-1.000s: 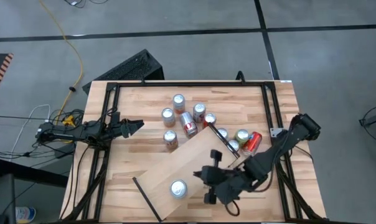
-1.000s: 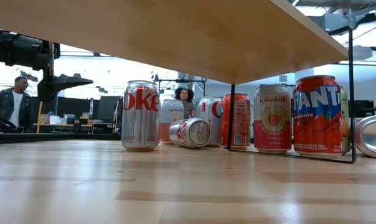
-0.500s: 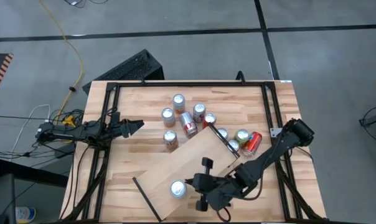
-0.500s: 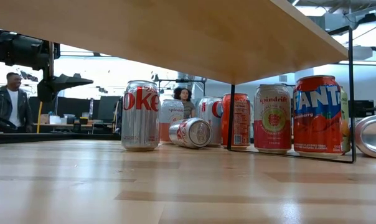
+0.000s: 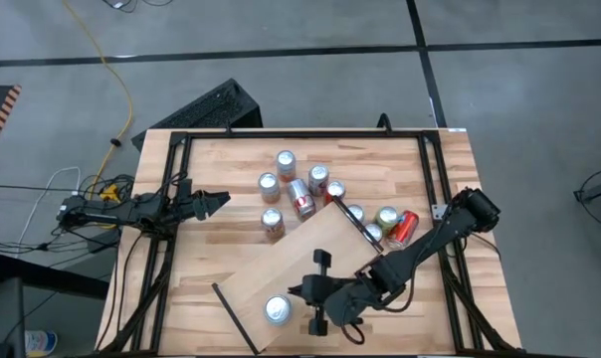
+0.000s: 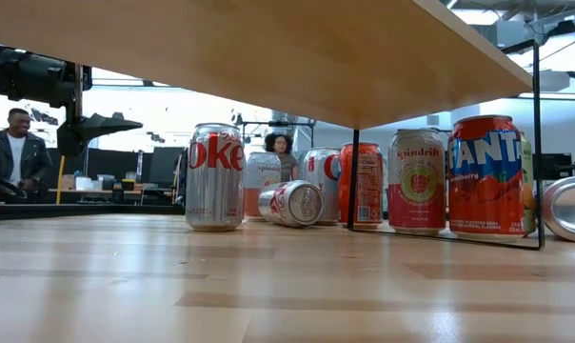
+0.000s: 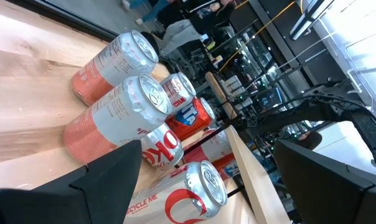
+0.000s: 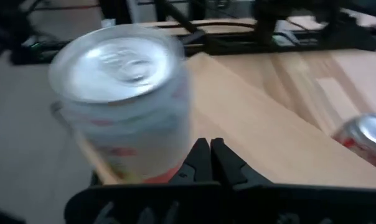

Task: Place canned beverage on shelf
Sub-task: Put the pink white soda can on the shelf

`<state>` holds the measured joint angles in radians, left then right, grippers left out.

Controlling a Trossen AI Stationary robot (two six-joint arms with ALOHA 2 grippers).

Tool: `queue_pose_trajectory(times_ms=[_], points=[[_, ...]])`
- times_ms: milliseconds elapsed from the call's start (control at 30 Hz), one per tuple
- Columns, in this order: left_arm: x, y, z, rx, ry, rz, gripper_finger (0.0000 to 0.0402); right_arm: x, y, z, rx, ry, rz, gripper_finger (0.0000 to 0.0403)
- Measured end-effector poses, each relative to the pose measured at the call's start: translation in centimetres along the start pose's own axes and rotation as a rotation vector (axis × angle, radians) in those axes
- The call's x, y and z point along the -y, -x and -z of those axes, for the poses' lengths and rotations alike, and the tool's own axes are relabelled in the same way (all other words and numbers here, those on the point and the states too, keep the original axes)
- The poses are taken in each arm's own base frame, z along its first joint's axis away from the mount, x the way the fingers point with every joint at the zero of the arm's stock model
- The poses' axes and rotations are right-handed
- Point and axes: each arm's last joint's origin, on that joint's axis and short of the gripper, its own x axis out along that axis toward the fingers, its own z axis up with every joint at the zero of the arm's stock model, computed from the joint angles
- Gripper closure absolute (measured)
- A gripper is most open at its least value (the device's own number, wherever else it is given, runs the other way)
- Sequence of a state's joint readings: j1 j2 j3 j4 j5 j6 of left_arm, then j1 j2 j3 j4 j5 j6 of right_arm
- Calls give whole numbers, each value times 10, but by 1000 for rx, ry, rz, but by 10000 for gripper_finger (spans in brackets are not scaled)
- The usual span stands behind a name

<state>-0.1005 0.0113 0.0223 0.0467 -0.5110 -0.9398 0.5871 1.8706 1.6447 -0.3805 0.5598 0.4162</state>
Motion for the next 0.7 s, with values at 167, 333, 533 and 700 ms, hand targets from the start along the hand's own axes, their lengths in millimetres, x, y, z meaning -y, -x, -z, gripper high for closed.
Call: queue_pose_trajectory(times_ms=[167,333,533,700], points=[[0,0,0,0,0,0,51,-12,10,10,-19,-3,20,403],[0,0,0,0,0,0,51,-15,4,12,-11,-42,14,403],[0,0,0,0,1,3,51,-19,-9,14,-2,-68,-44,403],[0,0,0,-2,1,4,51,-24,-21,22,-12,-63,-70,403]])
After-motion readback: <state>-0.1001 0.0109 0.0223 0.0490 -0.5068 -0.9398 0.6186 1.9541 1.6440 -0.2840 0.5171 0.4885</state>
